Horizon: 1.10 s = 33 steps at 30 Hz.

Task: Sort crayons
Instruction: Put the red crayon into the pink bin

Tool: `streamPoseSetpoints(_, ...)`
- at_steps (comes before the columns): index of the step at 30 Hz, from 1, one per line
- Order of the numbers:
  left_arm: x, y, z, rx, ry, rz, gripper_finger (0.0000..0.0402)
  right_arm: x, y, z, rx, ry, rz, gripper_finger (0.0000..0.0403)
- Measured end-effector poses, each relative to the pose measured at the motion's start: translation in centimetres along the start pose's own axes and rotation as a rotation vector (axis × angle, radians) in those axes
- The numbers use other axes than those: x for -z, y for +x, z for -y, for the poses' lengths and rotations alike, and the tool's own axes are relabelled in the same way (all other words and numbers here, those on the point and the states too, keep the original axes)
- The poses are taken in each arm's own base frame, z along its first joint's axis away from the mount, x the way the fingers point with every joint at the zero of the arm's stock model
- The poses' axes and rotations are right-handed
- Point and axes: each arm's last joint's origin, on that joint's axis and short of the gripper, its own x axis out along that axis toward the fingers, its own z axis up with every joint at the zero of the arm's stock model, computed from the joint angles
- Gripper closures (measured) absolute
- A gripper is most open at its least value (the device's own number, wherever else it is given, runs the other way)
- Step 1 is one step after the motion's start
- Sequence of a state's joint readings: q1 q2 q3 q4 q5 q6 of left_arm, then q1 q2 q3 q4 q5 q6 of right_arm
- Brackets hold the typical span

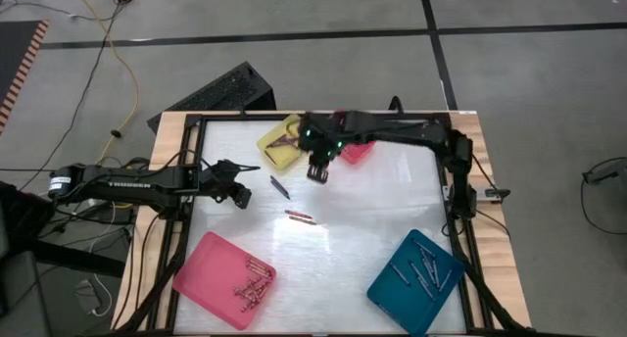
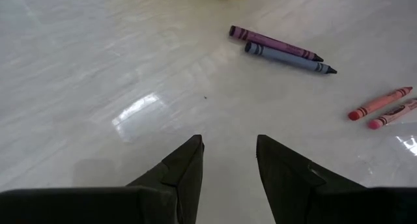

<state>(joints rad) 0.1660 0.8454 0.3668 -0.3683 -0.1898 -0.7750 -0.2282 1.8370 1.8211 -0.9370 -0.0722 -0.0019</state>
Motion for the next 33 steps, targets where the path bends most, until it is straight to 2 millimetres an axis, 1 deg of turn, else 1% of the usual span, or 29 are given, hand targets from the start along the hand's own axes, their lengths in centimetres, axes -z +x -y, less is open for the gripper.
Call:
streamPoseSetpoints(4,0.0,0.0,0.0,0.000,0.002,0.000,0.0269,0.5,0.7,-3.4,-0.013,-0.050,-0.014,0.0348)
streamPoseSetpoints(7,0.0,0.0,0.0,0.000,0.002,0.000,0.0269,0.8,1.3,-5.4,-0.013,-0.059,-0.003,0.0343)
streamPoseSetpoints(10,0.0,0.0,0.0,0.000,0.002,0.000,0.0269,1.3,2.1,-7.1,-0.012,-0.072,0.015,0.0336)
streamPoseSetpoints(14,0.0,0.0,0.0,0.000,0.003,0.000,0.0269,1.8,3.7,-8.8,0.017,-0.108,0.014,0.0321)
streamPoseSetpoints(15,0.0,0.0,0.0,0.000,0.003,0.000,0.0269,1.9,3.9,-9.1,0.021,-0.114,0.011,0.0316)
streamPoseSetpoints(17,0.0,0.0,0.0,0.000,0.003,0.000,0.0269,1.9,5.3,-9.6,0.026,-0.121,0.010,0.0305)
streamPoseSetpoints(19,0.0,0.0,0.0,0.000,0.003,0.000,0.0269,2.0,6.1,-10.0,0.024,-0.126,0.006,0.0292)
streamPoseSetpoints(20,0.0,0.0,0.0,0.000,0.003,0.000,0.0269,2.2,6.9,-10.2,0.024,-0.130,-0.008,0.0286)
streamPoseSetpoints(24,0.0,0.0,0.0,0.002,0.007,-0.002,0.0269,2.7,9.2,-10.2,0.032,-0.133,-0.054,0.0262)
streamPoseSetpoints(26,0.0,0.0,0.0,0.004,0.007,-0.005,0.0269,3.0,10.1,-10.3,0.034,-0.134,-0.071,0.0254)
streamPoseSetpoints(28,0.0,0.0,0.0,0.004,0.007,-0.005,0.0269,3.0,10.2,-10.3,0.032,-0.134,-0.073,0.0250)
streamPoseSetpoints(30,0.0,0.0,0.0,0.004,0.007,-0.005,0.0269,3.0,10.9,-10.4,0.032,-0.133,-0.068,0.0248)
streamPoseSetpoints(33,0.0,0.0,0.0,0.003,0.007,-0.006,0.0269,2.9,10.9,-10.4,0.029,-0.132,-0.059,0.0249)
